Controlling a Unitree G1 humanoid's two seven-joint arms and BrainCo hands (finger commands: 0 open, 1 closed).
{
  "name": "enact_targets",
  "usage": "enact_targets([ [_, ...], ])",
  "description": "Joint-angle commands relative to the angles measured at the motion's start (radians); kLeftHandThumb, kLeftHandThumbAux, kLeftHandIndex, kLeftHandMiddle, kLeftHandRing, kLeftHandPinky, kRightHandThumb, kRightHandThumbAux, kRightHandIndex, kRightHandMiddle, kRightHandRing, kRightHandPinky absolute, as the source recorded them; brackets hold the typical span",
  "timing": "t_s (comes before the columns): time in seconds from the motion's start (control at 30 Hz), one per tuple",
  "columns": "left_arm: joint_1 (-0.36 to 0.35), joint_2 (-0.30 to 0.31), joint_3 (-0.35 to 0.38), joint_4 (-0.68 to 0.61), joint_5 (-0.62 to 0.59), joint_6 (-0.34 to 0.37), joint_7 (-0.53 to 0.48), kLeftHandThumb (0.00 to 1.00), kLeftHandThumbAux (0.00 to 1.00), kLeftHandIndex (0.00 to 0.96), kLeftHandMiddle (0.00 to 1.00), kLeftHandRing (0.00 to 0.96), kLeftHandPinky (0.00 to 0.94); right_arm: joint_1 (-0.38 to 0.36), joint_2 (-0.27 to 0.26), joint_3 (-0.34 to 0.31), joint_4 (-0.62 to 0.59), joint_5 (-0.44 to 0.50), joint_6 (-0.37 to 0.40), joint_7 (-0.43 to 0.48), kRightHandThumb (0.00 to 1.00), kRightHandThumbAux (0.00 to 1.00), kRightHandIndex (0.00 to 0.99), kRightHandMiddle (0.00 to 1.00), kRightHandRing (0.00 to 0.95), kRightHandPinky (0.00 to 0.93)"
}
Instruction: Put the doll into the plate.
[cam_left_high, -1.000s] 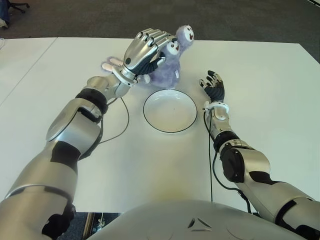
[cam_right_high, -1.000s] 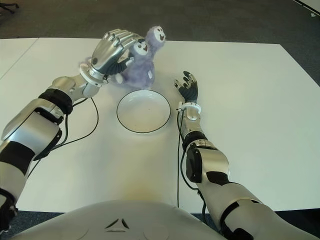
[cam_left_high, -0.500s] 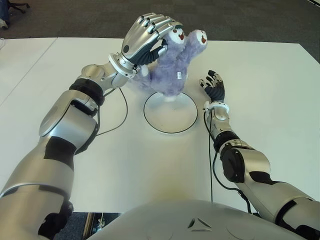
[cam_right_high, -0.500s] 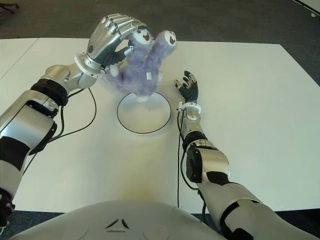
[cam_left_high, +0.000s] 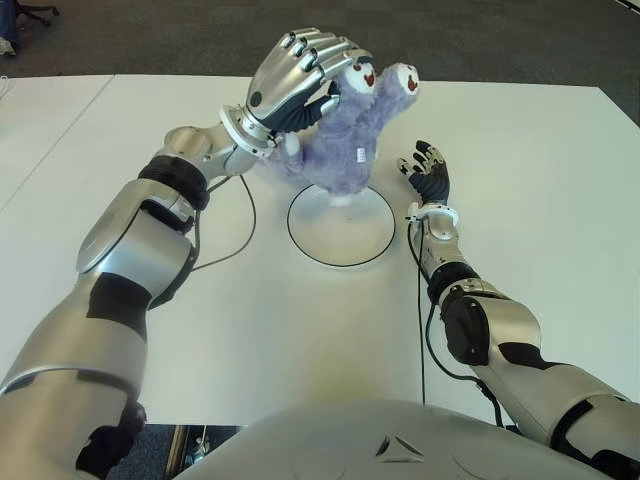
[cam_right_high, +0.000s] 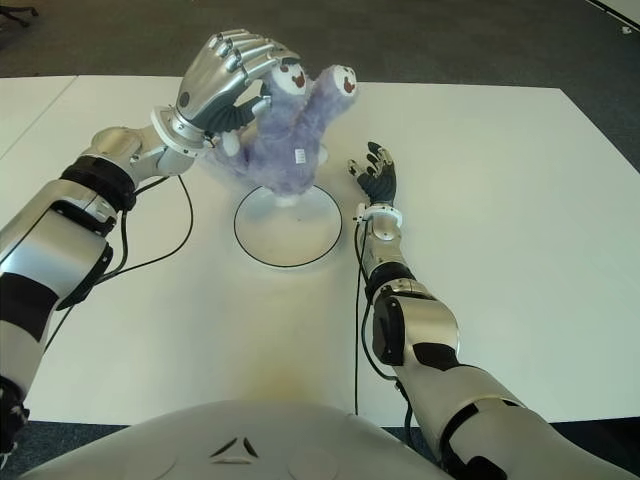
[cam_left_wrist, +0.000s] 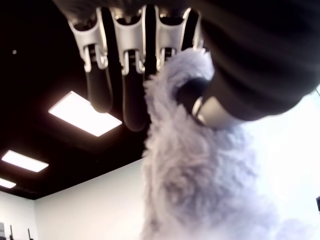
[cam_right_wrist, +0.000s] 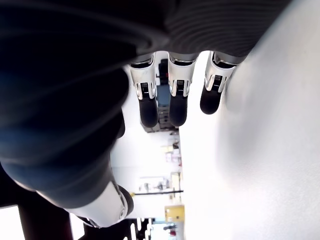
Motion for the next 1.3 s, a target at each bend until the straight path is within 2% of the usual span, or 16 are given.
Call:
enact_targets([
  [0.03,-0.029,0.013,-0.008,-0.028,0.044,0.006,0.055,0.722,0.698,0.441,0.865,0.847,0.847,0.163,0.018,-0.016,0.116,0.013,0.163,-0.011,0.436,0.876,0.202,0.142,0.111,0.124],
  [0.33,-0.039,0.027,-0.009,-0.055,0.082,0.024,0.094,0.72,0.698,0.441,0.855,0.84,0.838,0.162,0.017,-0.009,0.116,0.01,0.164,-0.012,0.407,0.879,0.184,0.131,0.094,0.073],
  [0.63,-0.044,0.039,-0.01,-0.085,0.104,0.036,0.106,0.72,0.698,0.441,0.844,0.834,0.838,0.162,0.017,-0.017,0.116,0.019,0.161,0.001,0.431,0.872,0.201,0.139,0.111,0.133],
  [0.97,-0.043,0.044,-0.009,-0.12,0.116,0.051,0.111,0.719,0.698,0.441,0.848,0.831,0.837,0.161,0.014,-0.012,0.116,0.013,0.168,-0.007,0.461,0.864,0.224,0.146,0.105,0.089],
  [1.17,-0.048,0.053,-0.007,-0.151,0.136,0.079,0.136,0.718,0.698,0.441,0.835,0.822,0.827,0.16,0.013,-0.011,0.117,0.012,0.169,-0.007,0.426,0.872,0.204,0.122,0.071,0.047],
  [1.3,-0.053,0.06,-0.003,-0.177,0.138,0.077,0.13,0.718,0.697,0.442,0.828,0.817,0.821,0.16,0.014,-0.017,0.116,0.019,0.166,-0.003,0.429,0.871,0.207,0.127,0.085,0.09],
])
